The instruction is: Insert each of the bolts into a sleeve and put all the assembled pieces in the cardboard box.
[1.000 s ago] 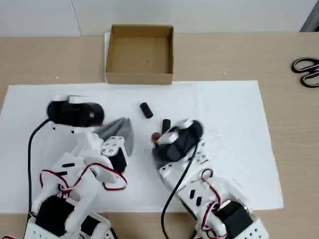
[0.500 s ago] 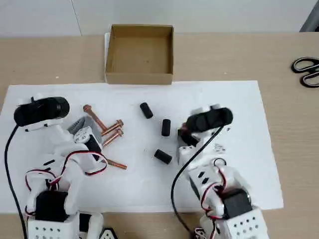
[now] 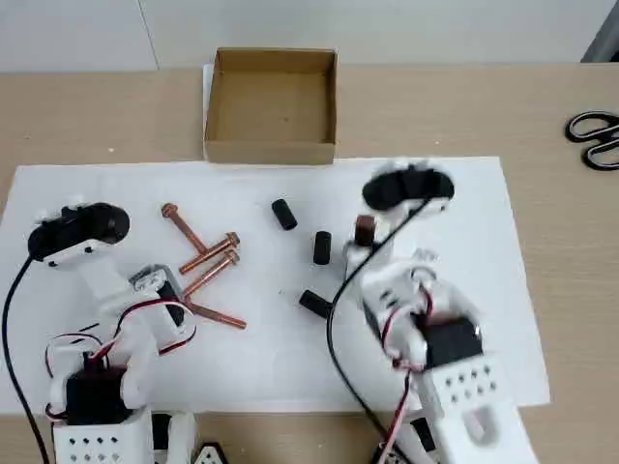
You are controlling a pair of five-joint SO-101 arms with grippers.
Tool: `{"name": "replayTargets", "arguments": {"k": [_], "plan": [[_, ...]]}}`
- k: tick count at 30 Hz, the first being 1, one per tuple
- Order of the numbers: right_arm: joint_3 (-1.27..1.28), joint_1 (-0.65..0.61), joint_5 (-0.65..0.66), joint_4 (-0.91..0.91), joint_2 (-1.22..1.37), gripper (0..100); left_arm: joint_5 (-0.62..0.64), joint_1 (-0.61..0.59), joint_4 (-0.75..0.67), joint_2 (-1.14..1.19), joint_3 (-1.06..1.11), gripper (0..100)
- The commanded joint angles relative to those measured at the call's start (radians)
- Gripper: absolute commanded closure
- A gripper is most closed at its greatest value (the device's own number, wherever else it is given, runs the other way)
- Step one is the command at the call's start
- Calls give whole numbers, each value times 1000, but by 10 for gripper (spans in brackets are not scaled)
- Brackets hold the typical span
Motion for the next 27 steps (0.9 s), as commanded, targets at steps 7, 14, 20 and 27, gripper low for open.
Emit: {"name": "replayTargets", "arguments": {"k": [7,14,20,27], "plan": [[-503,48,11,-70,481,995,-6,2,8,-11,-12,994],[-911,48,11,-71,854,995,-6,2,8,-11,-10,994],[-1270,44,11,-71,1158,995,-6,2,8,-12,-12,994],[-1603,42,11,-71,1431,995,-8,-2,9,-12,-12,994]]}}
